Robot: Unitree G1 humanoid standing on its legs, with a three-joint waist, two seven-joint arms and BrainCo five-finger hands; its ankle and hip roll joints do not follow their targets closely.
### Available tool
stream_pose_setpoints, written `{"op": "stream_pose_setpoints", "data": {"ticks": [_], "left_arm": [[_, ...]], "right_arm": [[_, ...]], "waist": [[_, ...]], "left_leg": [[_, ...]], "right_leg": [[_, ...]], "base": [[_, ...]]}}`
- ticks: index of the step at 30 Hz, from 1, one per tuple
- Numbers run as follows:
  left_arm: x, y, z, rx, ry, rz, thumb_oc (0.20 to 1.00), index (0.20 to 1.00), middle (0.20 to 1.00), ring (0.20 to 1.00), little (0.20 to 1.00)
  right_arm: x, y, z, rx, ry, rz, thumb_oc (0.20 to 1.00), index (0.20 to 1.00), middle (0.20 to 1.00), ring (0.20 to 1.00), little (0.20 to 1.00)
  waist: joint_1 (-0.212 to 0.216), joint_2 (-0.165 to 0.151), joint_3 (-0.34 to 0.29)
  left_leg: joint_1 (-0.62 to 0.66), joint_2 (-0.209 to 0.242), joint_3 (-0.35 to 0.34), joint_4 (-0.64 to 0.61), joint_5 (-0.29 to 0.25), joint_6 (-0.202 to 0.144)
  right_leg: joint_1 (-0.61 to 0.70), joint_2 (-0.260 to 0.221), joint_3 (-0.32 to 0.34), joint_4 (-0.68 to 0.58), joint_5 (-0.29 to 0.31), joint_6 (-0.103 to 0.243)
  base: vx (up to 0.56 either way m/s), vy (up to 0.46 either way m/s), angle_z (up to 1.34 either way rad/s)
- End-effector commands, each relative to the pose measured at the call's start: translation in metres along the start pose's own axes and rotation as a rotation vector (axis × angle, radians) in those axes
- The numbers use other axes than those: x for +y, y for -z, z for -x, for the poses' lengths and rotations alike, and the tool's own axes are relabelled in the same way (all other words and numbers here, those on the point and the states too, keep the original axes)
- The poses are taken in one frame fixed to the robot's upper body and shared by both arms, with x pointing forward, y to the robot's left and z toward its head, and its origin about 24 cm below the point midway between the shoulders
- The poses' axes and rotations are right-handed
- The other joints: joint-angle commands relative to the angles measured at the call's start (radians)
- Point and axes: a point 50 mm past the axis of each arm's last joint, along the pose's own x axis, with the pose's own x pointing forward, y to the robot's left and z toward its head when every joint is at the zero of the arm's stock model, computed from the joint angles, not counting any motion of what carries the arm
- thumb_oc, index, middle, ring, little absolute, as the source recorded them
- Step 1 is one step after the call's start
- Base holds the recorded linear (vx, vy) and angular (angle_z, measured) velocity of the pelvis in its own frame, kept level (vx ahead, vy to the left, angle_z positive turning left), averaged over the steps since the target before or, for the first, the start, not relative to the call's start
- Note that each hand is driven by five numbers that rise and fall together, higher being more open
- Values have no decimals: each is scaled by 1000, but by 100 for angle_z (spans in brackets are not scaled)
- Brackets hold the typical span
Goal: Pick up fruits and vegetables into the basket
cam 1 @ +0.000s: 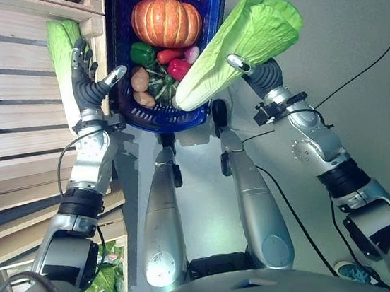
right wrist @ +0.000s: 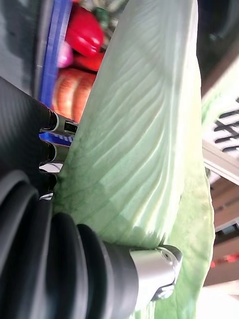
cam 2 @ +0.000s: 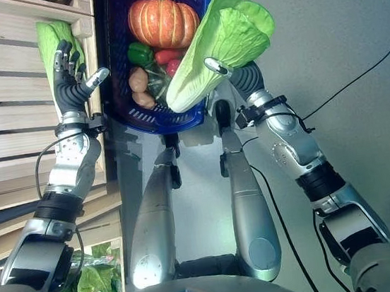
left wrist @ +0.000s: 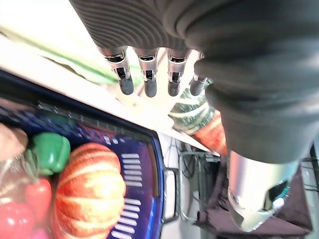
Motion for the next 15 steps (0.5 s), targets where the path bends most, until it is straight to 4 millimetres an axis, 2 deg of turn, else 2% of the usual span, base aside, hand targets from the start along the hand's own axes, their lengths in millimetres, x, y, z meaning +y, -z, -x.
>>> {"op": "stream_pose_setpoints", "data": {"ticks": [1,5,9,15], "left_arm": [[14,-9,-4,-67,-75,-25,1000,1000,1000,1000,1000],[17,-6,-7,-49,-87,-37,1000,1000,1000,1000,1000],[17,-3,-15,-26,-77,-49,1000,1000,1000,1000,1000],[7,-6,-24,-19,-33,-45,1000,1000,1000,1000,1000]], "right_arm": [[7,-29,-9,-120,-39,63,200,200,200,200,200],[6,-29,-18,-101,-26,84,200,200,200,200,200],[1,-29,-41,-29,-3,89,200,200,200,200,200],[-3,-31,-68,47,24,113,200,200,200,200,200]], "waist": [[3,36,-39],[11,40,-39],[34,53,-39],[67,72,-39]], "left_leg": [[11,-50,11,-108,56,1],[8,-51,8,-102,55,1],[6,-52,3,-88,52,-2],[-5,-58,-11,-68,48,-1]], "right_leg": [[56,37,-80,107,-177,29],[53,34,-84,113,-180,28],[51,27,-96,127,-187,25],[40,17,-111,153,-194,20]], "base": [[0,0,0],[2,-3,5],[10,-12,8],[21,-15,12]]}}
